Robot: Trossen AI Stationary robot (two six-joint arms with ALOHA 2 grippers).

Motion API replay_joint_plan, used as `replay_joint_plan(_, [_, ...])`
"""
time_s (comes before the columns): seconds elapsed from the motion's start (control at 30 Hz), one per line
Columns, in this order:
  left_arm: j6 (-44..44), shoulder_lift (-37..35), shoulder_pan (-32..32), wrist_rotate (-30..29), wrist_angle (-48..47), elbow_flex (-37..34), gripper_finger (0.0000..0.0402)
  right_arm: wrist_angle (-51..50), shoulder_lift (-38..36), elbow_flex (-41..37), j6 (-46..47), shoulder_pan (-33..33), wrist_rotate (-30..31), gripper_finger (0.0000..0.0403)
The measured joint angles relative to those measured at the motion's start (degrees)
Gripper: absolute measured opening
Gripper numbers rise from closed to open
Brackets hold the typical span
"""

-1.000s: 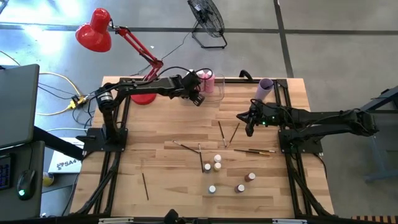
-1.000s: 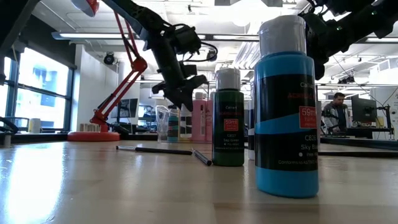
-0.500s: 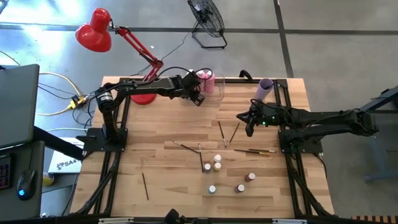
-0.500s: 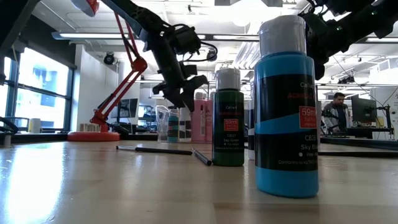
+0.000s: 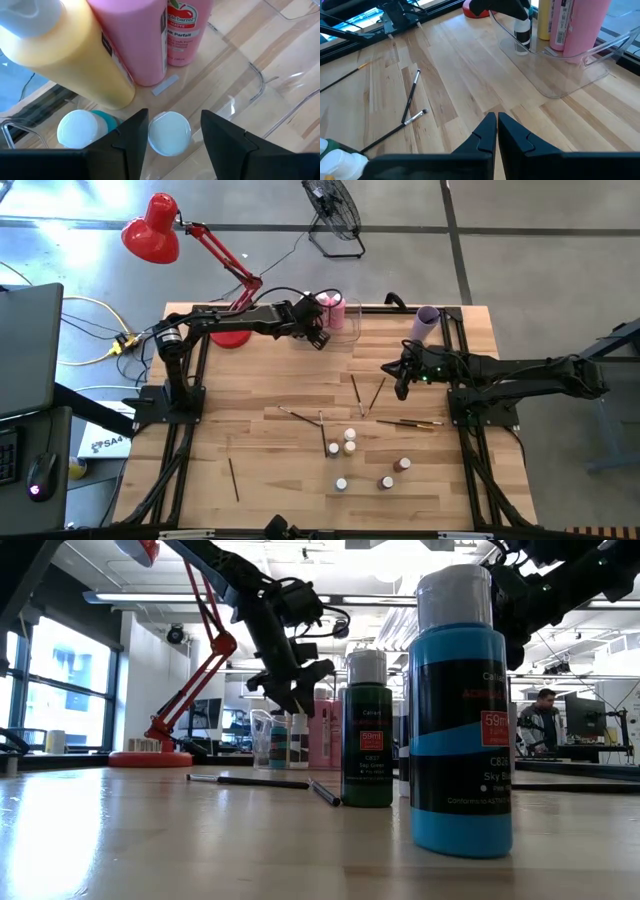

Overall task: Pick & Place Paint Supplies
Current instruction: Put the small white paint bottle into the transparent bin

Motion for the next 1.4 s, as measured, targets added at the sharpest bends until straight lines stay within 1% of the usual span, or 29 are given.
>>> replay_joint_plan(0.43, [2.60, -0.75, -0.02, 0.02, -0.02, 0.18, 0.0180, 0.00, 0.00, 0.00, 0.00, 0.00, -0.02, 0.0008])
replay_joint_plan(0.53, [2.60, -0.79, -0.02, 0.10, -1.62, 1.47, 0.0180, 0.00, 0.00, 0.00, -0.02, 0.00, -0.02, 0.0008])
replay_joint_plan(0.7, [2.60, -0.96, -0.02, 0.88, -4.76, 5.62, 0.0180, 0.00, 0.00, 0.00, -0.02, 0.00, -0.02, 0.0008])
replay_joint_plan(0.83, [2.62, -0.98, -0.04, 4.01, -7.67, 8.21, 0.0180, 0.00, 0.00, 0.00, -0.01, 0.00, -0.02, 0.0008])
replay_joint_plan(0.93, [3.17, -0.98, -0.04, 7.84, -9.60, 8.76, 0.0180, 0.00, 0.00, 0.00, -0.01, 0.00, -0.02, 0.0008])
replay_joint_plan(1.0, [4.43, -0.98, -0.05, 9.05, -10.14, 8.91, 0.0175, 0.00, 0.00, 0.00, 0.00, 0.02, -0.02, 0.0008])
replay_joint_plan(1.07, [5.61, -0.98, -0.18, 10.07, -10.67, 8.96, 0.0162, 0.00, 0.00, 0.00, 0.00, 0.02, -0.02, 0.0008])
replay_joint_plan(1.13, [7.11, -0.98, -0.20, 10.55, -10.99, 8.96, 0.0141, 0.00, 0.00, 0.00, 0.00, 0.00, -0.02, 0.0008])
replay_joint_plan(1.23, [8.76, -0.96, -0.20, 11.82, -10.84, 8.96, 0.0100, 0.00, 0.00, 0.00, 0.00, 0.00, -0.02, 0.0008])
replay_joint_plan(1.4, [13.44, -0.96, -0.04, 15.94, -10.97, 8.96, 0.0024, 0.00, 0.00, 0.00, 0.45, 0.00, -0.02, 0.0008])
